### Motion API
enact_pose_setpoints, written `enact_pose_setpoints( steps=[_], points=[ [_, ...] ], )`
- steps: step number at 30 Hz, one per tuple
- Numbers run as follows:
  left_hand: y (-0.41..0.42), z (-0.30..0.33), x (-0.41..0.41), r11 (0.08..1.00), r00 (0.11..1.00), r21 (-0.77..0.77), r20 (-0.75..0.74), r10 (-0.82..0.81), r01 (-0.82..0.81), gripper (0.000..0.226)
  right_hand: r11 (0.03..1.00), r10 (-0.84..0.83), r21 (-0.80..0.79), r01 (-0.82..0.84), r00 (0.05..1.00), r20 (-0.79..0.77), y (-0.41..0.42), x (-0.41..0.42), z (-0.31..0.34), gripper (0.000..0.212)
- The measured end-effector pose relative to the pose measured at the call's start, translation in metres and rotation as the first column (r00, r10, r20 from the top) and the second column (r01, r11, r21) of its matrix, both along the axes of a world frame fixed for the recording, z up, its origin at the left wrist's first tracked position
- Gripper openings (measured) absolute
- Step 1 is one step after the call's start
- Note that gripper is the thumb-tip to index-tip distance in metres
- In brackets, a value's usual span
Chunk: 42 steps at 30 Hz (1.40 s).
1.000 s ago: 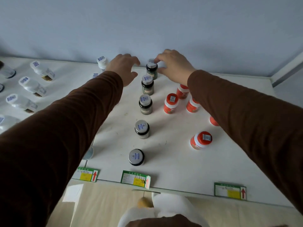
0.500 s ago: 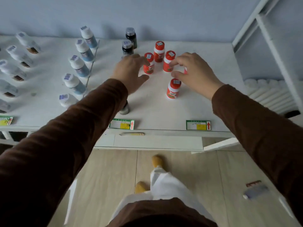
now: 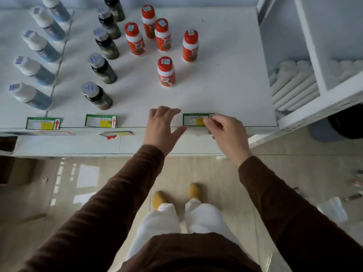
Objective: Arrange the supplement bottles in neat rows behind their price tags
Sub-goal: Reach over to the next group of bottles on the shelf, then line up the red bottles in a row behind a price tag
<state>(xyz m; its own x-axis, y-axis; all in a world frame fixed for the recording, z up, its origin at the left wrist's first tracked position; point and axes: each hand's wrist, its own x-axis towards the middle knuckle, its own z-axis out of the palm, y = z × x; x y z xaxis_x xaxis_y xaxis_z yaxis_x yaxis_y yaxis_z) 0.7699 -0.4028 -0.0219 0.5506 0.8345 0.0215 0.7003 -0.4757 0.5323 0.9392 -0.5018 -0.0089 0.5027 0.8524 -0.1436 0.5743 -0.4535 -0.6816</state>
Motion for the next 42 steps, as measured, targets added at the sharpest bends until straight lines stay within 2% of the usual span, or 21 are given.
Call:
enact_pose_setpoints(
  steps=[4,8,12,16,23,28,34,37,39,42],
  points=[
    [-0.008,-0.021,0.018,0.991,0.99,0.0,0.035,0.133,-0.133,0.051,0.991,-0.116,-0.091,0.103,0.982,-0.151,-0.011,-0.002,-0.025,0.055],
    [-0.009,-0.035,0.032,0.973,0.971,-0.019,0.075,0.229,-0.228,0.049,0.97,-0.233,-0.16,0.185,0.896,-0.378,-0.012,-0.007,-0.046,0.072],
    [-0.012,-0.047,0.041,0.952,0.943,-0.034,0.129,0.307,-0.305,0.042,0.956,-0.291,-0.175,0.235,0.833,-0.47,-0.006,-0.011,-0.063,0.082],
    [-0.011,-0.055,0.043,0.945,0.93,-0.031,0.166,0.327,-0.326,0.039,0.955,-0.296,-0.141,0.261,0.798,-0.525,-0.002,-0.012,-0.076,0.08],
    [-0.009,-0.061,0.042,0.947,0.929,0.002,0.196,0.314,-0.32,0.038,0.966,-0.257,-0.105,0.237,0.811,-0.525,-0.004,-0.007,-0.086,0.077],
    [-0.01,-0.061,0.042,0.949,0.935,0.002,0.167,0.312,-0.316,0.039,0.972,-0.237,-0.127,0.2,0.81,-0.537,-0.002,-0.008,-0.083,0.078],
    [-0.009,-0.047,0.035,0.972,0.966,-0.018,0.11,0.236,-0.235,0.034,0.971,-0.132,-0.239,0.0,0.835,-0.535,-0.004,0.008,-0.058,0.081],
    [0.0,-0.034,0.022,0.985,0.976,-0.035,0.128,0.174,-0.171,0.036,0.976,-0.057,-0.211,-0.049,0.882,-0.468,0.0,0.017,-0.033,0.07],
    [0.013,-0.025,0.014,0.982,0.969,-0.042,0.159,0.187,-0.183,0.036,0.991,-0.006,-0.125,-0.047,0.919,-0.394,0.011,0.022,-0.013,0.061],
    [0.041,-0.013,0.005,0.972,0.957,-0.036,0.173,0.234,-0.231,0.036,0.991,0.133,0.037,-0.129,0.985,-0.109,0.045,0.028,0.014,0.042]
  ],
)
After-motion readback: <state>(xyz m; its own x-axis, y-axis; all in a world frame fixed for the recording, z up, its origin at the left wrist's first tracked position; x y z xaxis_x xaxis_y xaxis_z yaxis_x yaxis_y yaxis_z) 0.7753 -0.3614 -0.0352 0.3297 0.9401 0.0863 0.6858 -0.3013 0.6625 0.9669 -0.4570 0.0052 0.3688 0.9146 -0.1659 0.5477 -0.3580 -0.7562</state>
